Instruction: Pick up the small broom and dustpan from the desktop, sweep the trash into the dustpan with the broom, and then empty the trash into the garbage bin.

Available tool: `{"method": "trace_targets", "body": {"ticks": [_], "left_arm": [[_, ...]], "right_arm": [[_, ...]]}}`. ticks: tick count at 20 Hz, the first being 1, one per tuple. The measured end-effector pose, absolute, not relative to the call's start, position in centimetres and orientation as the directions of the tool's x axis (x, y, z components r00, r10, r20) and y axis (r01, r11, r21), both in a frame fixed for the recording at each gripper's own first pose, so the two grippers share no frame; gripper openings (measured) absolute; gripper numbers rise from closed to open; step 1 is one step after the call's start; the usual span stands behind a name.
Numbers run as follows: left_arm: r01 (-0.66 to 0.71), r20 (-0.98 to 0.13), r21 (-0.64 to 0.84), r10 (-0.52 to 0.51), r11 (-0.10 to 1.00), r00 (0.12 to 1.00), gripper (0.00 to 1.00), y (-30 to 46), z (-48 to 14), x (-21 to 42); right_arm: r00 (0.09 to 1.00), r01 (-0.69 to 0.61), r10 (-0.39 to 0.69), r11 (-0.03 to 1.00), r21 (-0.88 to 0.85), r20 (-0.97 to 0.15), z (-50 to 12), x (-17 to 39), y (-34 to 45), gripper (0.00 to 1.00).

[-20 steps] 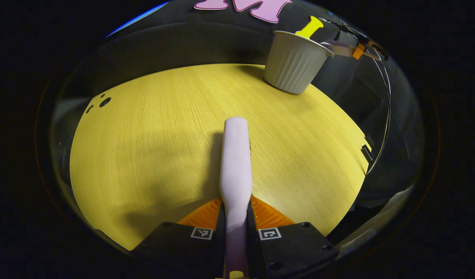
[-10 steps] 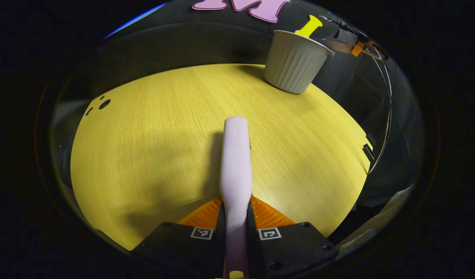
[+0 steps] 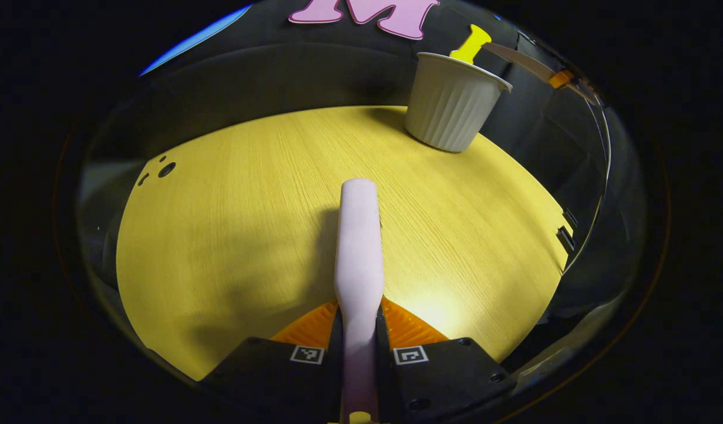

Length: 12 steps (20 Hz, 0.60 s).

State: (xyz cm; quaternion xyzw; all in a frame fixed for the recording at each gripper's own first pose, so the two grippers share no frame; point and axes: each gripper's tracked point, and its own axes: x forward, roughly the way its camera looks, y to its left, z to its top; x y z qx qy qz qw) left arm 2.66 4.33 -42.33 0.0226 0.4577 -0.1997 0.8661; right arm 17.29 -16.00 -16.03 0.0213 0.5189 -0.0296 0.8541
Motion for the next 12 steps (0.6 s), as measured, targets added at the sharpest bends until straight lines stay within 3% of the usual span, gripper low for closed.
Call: {"method": "trace_targets", "body": {"ticks": [3,12], "left_arm": [[0.34,-0.803,-0.125,-0.296,0.932,0.517,0.31,4.1,-41.6,3.4],[0.239,-0.81,-0.091,-0.212,0.967,0.547,0.28,1.7,-40.8,5.1]], "right_arm": [[0.482,0.022,0.026,0.999,0.042,-0.876,-16.8,14.5,-15.1,0.35],[0.48,-0.126,0.193,0.981,0.151,-0.855,-21.1,6.1,-7.5,0.35]]}}
